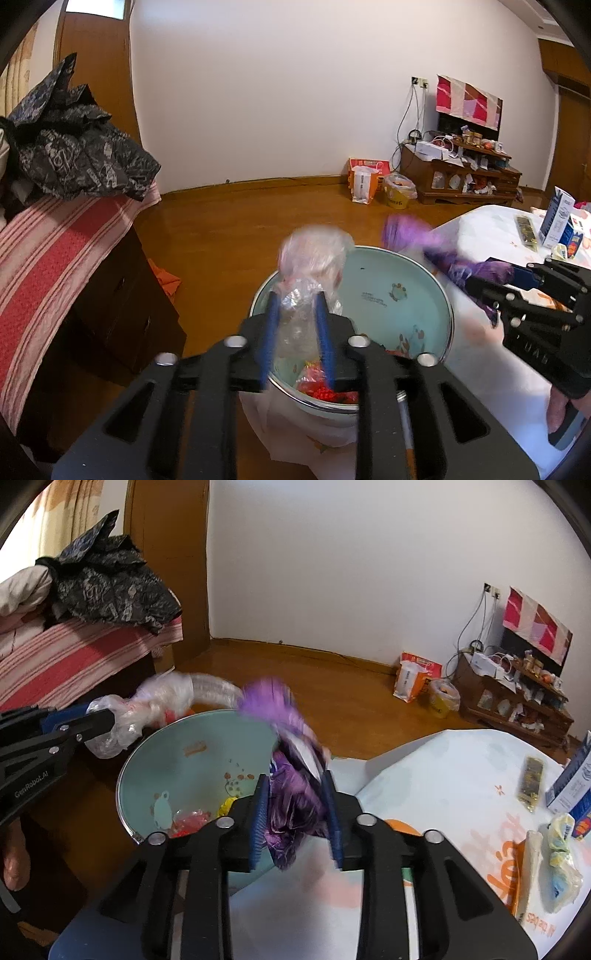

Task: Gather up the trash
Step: 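Open both tools to drop the plastic bag and purple wrapper into the bucket, then grasp the white snack stick with the left tool while the right tool grasps the yellow wrapper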

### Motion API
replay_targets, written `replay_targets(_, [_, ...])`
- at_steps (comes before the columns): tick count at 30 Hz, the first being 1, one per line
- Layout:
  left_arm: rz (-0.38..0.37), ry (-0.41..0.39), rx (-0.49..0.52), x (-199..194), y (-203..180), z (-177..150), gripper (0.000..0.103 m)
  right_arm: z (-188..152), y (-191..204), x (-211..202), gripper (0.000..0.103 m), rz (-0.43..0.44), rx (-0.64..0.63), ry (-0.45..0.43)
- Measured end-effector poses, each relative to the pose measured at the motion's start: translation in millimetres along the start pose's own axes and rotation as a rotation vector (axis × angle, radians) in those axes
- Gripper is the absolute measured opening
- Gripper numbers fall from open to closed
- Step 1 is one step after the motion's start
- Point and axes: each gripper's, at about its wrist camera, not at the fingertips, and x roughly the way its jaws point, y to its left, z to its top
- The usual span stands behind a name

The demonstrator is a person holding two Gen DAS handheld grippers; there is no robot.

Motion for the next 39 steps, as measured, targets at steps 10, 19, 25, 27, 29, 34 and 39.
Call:
replay_targets(10, [-0.019, 0.035, 0.030, 9.2, -14.2, -7.3, 0.049, -10.9, -37.3, -22.9, 0.052, -0.044, 0.067, -0.014])
replay_targets(19, [-0.105, 0.043, 0.125, 5.9, -75.9, -9.1, 0.060, -64.2, -133.7, -98.2, 0.056, -0.232, 0.174, -0.010])
replay_targets(25, [-0.201, 0.044, 0.205, 1.3, -143.6, -8.0, 0.064, -113.9, -202.8, -157.3, 0.056, -0.384, 0.304, -0.007])
replay_targets(27, [-0.245, 0.051, 0.219, -0.4, -169.0, -7.4, 0.066, -135.0, -223.4, -179.6, 0.057, -0.435, 0.358, -0.012])
replay_targets(29, [-0.277, 0.059, 0.239, -1.5, -194.2, -8.0, 0.067, -154.8, -238.2, -198.9, 0.058, -0.487, 0.399, -0.009])
replay_targets(34, [-0.353, 0.085, 0.294, -4.9, -263.6, -14.0, 0.067, -190.9, -265.0, -232.5, 0.059, -0.607, 0.465, 0.008])
replay_targets(39, [-0.396, 0.133, 0.341, -1.5, -321.8, -27.1, 0.068, -218.1, -289.4, -258.4, 0.059, -0.671, 0.554, -0.009])
